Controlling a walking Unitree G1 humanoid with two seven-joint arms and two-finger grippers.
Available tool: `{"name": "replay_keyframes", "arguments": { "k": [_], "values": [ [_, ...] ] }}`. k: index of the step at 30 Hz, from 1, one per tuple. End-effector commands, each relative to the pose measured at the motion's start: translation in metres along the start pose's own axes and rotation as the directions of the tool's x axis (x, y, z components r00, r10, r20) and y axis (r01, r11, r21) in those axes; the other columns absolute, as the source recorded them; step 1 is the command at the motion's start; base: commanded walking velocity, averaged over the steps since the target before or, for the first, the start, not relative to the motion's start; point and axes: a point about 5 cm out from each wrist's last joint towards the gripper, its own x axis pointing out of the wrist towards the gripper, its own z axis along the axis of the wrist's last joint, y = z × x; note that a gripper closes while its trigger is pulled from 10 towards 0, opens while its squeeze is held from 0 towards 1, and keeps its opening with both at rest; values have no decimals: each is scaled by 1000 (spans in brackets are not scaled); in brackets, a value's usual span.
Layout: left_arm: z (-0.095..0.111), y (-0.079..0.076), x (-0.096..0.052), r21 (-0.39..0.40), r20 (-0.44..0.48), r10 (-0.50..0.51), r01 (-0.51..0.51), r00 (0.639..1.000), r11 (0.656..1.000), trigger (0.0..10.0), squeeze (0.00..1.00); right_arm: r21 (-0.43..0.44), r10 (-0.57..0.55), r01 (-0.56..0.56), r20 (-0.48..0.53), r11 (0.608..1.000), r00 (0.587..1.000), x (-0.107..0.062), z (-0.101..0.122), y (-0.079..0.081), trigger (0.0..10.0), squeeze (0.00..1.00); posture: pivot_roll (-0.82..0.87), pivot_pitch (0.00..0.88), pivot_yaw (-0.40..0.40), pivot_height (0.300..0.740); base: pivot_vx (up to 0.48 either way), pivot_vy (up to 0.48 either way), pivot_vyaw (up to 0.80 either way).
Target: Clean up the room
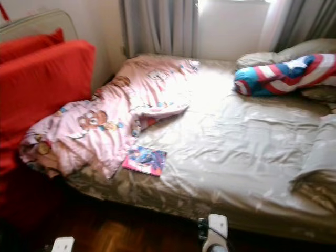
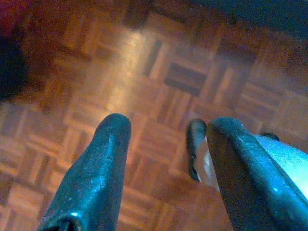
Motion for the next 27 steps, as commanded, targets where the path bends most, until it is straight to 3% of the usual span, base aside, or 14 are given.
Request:
{"name": "replay_keyframes", "arguments": {
  "k": [1, 20, 27],
  "values": [
    [-2, 0, 0, 1, -8, -2, 2, 1000, 1000, 10000, 0, -6, -9, 10, 18, 1000, 1000, 0, 5, -5, 10000, 0, -27, 0, 31, 740, 0, -412, 0],
    [-12, -7, -2, -5, -27, -11, 11, 1000, 1000, 10000, 0, 10, -27, 27, 31, 1000, 999, 1, 9, -5, 10000, 0, -34, 0, 27, 740, 0, -407, 0],
    [-17, 4, -5, -11, -34, 1, -1, 999, 1000, 10000, 0, -2, -30, 30, 25, 1000, 999, 1, 10, -5, 10000, 0, -35, 0, 25, 740, 0, -407, -188]
  ]
}}
